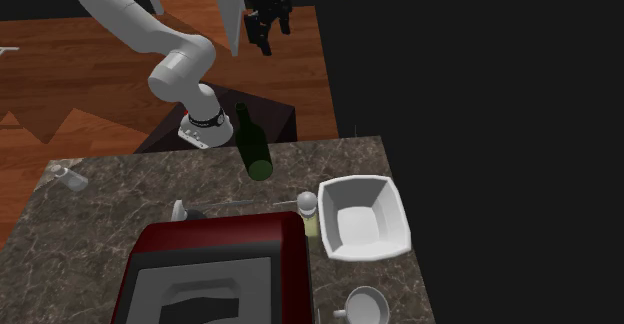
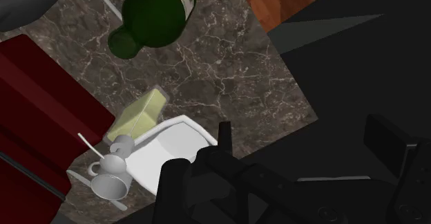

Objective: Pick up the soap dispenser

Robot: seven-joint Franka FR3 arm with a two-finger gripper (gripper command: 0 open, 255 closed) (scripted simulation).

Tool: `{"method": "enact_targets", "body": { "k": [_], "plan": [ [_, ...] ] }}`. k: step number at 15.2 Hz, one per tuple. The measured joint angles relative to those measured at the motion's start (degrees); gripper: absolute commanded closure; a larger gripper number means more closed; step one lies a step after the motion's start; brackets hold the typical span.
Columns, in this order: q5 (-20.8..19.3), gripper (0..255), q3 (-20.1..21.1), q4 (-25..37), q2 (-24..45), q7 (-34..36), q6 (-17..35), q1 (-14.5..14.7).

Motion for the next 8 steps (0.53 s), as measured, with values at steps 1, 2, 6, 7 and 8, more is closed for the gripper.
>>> {"method": "enact_targets", "body": {
  "k": [1, 2, 6, 7, 8],
  "plan": [
    [0.0, 0, 0.0, 0.0, 0.0, 0.0, 0.0, 0.0],
    [-0.33, 0, -0.33, -0.44, 0.26, -0.43, 0.73, -0.13],
    [-2.96, 0, -3.33, -2.72, 2.64, -4.05, 5.73, -1.3],
    [-3.43, 0, -3.7, -3.73, 3.14, -4.53, 7.35, -1.48],
    [-3.94, 0, -4.17, -4.25, 3.96, -5.13, 8.81, -1.69]
  ]
}}
